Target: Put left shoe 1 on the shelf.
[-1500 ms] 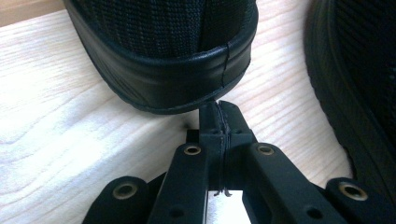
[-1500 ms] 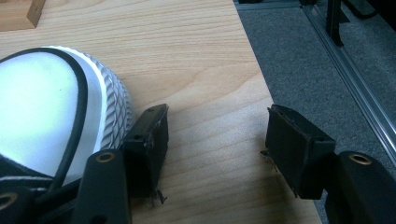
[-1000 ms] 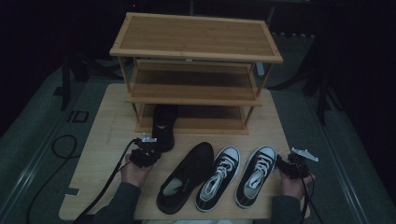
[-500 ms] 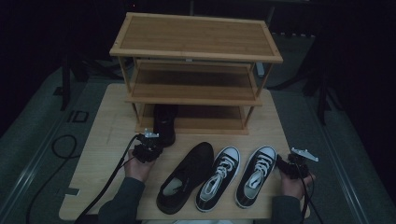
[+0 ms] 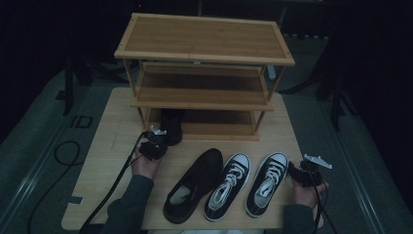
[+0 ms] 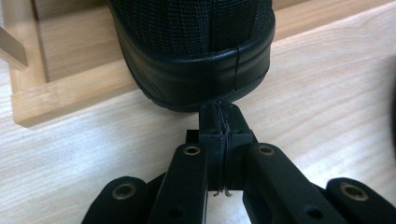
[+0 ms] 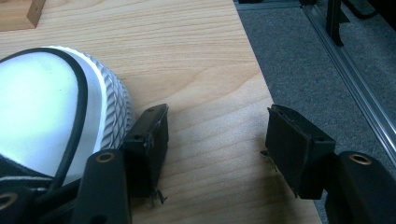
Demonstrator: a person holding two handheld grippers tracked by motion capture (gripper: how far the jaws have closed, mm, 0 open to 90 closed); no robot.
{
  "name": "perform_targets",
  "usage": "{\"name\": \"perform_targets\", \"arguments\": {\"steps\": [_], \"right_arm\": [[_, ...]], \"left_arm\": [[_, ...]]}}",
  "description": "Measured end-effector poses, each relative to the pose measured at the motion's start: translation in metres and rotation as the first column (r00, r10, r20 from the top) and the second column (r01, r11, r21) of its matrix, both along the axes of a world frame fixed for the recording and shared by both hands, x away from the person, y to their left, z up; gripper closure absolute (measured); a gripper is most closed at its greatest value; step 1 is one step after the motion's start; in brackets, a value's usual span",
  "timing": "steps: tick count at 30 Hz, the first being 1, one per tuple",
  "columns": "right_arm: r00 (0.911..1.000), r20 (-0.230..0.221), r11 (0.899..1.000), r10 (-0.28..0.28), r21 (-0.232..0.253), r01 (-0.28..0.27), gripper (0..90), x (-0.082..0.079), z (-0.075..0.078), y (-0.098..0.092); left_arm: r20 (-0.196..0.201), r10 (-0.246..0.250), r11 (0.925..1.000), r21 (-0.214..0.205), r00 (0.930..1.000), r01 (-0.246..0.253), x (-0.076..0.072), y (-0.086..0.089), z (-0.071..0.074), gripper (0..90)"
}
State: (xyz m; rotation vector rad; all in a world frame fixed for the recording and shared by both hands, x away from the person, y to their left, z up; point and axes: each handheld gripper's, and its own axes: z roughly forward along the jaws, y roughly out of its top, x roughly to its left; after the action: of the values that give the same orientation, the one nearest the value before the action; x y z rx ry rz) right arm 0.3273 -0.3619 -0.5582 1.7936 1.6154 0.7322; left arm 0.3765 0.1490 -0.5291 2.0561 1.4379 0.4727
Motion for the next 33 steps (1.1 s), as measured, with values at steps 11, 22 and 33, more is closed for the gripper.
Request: {"name": "perform_targets", "arguments": {"steps": [11, 22, 33], "right_arm": [[1.0000, 0.000, 1.000, 0.000, 0.000, 0.000, 38.8, 0.000, 0.000, 0.000], [1.0000, 0.000, 1.000, 0.000, 0.000, 0.000, 38.8, 0.000, 0.000, 0.000], [1.0000, 0.000, 1.000, 0.000, 0.000, 0.000, 38.8, 0.000, 0.000, 0.000]], "left_arm": [[-0.007, 0.017, 0.9996, -0.022, 0.9998, -0.017, 0.013, 0.003, -0.002, 88.3], [-0.001, -0.028, 0.9994, -0.021, 0.9996, 0.028, 0.010, 0.004, 0.001, 77.2], [0.017, -0.077, 0.9960, -0.044, 0.9969, 0.078, 0.000, 0.004, 0.008, 65.5]]}}
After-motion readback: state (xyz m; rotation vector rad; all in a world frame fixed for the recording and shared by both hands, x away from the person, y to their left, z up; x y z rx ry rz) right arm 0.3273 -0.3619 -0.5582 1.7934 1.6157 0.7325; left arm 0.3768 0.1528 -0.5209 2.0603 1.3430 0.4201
